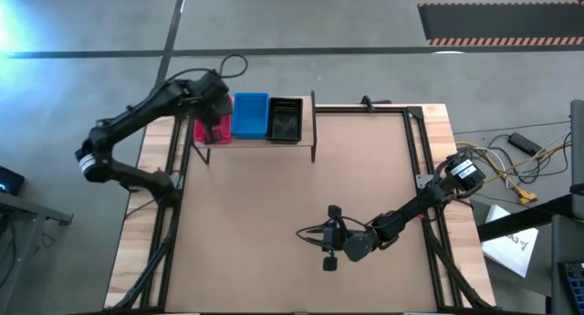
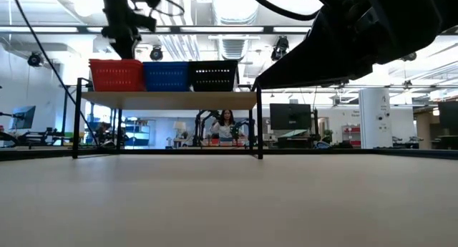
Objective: Stack baskets on shelf by color
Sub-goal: Adjust the bins on the shelf
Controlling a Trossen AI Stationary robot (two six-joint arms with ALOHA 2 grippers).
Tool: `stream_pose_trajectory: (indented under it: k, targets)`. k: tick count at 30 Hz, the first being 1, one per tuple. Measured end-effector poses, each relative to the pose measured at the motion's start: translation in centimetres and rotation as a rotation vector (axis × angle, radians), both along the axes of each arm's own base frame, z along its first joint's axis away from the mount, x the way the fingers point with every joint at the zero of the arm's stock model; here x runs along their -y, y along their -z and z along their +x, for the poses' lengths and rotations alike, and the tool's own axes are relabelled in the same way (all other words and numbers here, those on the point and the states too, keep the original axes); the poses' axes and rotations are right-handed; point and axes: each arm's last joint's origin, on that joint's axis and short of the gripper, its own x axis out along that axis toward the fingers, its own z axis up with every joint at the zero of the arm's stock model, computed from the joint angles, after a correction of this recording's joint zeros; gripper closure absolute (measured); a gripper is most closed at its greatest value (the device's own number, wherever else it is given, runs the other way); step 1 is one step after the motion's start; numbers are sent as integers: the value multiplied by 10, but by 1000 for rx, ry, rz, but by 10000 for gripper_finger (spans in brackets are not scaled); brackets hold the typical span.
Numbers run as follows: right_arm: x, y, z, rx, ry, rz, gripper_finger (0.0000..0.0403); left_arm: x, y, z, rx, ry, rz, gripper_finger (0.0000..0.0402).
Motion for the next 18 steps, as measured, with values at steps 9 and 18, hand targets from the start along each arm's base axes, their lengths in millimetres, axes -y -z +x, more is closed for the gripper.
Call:
stream_pose_trajectory:
  k: [9, 18]
  targets:
    - [0, 0, 0, -1, 0, 0, 335, -25, 16, 32, -5, 82, 50, 395]
    - [0, 0, 0, -1, 2, -1, 335, -28, 9, 36, 57, 86, 103, 401]
